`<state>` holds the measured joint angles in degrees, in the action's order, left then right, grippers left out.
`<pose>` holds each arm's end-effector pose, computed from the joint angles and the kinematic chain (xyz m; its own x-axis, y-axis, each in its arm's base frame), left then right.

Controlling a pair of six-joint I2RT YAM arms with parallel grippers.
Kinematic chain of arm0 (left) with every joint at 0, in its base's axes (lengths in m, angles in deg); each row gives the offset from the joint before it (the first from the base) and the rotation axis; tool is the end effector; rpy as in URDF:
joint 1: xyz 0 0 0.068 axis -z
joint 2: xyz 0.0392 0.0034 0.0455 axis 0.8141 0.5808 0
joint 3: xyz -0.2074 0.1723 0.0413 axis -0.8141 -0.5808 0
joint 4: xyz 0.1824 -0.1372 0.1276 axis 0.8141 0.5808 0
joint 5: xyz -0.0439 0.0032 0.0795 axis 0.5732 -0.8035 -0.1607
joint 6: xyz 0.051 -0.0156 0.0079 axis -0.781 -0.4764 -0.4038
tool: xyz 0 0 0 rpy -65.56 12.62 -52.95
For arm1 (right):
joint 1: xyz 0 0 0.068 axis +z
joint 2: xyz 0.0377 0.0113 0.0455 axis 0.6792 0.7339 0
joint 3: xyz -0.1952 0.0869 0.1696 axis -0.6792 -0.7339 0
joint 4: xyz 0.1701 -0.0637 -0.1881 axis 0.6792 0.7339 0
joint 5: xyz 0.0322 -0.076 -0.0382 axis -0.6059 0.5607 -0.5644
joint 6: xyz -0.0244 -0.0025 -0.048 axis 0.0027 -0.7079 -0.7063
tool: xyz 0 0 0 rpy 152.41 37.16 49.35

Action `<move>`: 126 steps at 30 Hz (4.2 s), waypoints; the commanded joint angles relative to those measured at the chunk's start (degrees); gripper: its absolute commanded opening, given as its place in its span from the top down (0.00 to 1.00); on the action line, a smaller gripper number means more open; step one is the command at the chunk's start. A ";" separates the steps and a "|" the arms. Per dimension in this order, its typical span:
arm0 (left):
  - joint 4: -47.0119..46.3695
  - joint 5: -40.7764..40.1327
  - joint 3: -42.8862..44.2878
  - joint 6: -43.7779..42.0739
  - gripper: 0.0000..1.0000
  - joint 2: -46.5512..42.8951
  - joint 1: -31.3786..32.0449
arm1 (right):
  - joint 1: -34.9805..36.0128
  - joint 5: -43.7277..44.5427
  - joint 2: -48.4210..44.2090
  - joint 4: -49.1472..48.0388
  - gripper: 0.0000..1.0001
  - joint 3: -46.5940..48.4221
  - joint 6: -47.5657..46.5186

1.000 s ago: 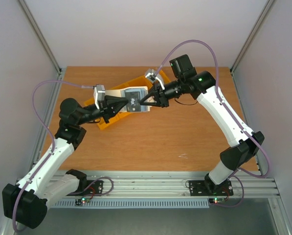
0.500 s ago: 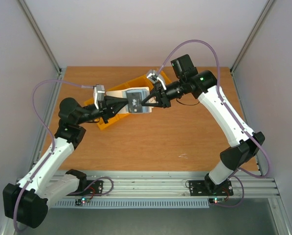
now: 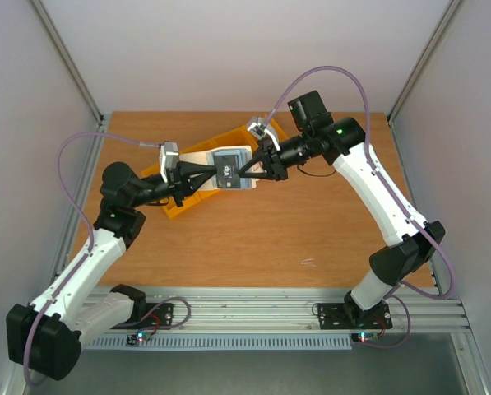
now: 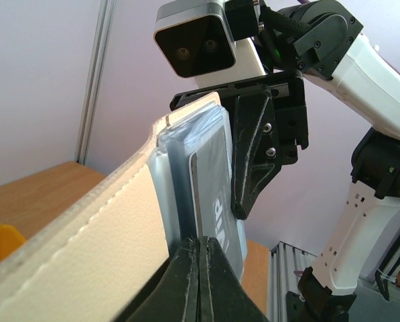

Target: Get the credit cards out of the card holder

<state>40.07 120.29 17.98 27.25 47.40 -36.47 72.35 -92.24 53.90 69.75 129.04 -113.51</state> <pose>0.1993 -0.0953 0.3561 -0.2048 -0.1777 -0.9625 0.9346 0.2565 -0.2463 0.2640 0.1856 0.4211 0.0391 -0.3708 -0.9279 -0.9859 -0.1655 0.0246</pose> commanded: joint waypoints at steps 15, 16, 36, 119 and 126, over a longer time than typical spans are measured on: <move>-1.50 0.10 0.40 -0.33 1.00 -0.55 -1.46 | -3.02 -3.33 -0.67 1.32 0.99 2.23 -1.65; -1.43 0.14 0.42 -0.47 1.00 -0.44 -1.41 | -3.02 -3.66 -0.41 1.01 0.99 2.35 -1.30; -3.41 -0.65 1.28 -2.24 0.87 2.22 2.19 | -2.14 -5.39 0.43 -0.35 0.99 2.50 -0.22; 57.99 -10.54 24.71 -56.64 1.00 18.03 -3.08 | -16.99 22.66 18.52 4.29 0.63 -26.55 19.70; 59.18 -4.17 23.85 -55.09 1.00 16.95 -2.99 | -15.84 42.79 11.01 16.61 0.19 -14.22 16.51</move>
<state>100.17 110.54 42.62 -29.39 66.15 -39.42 55.21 -62.82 71.93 77.77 106.59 -94.56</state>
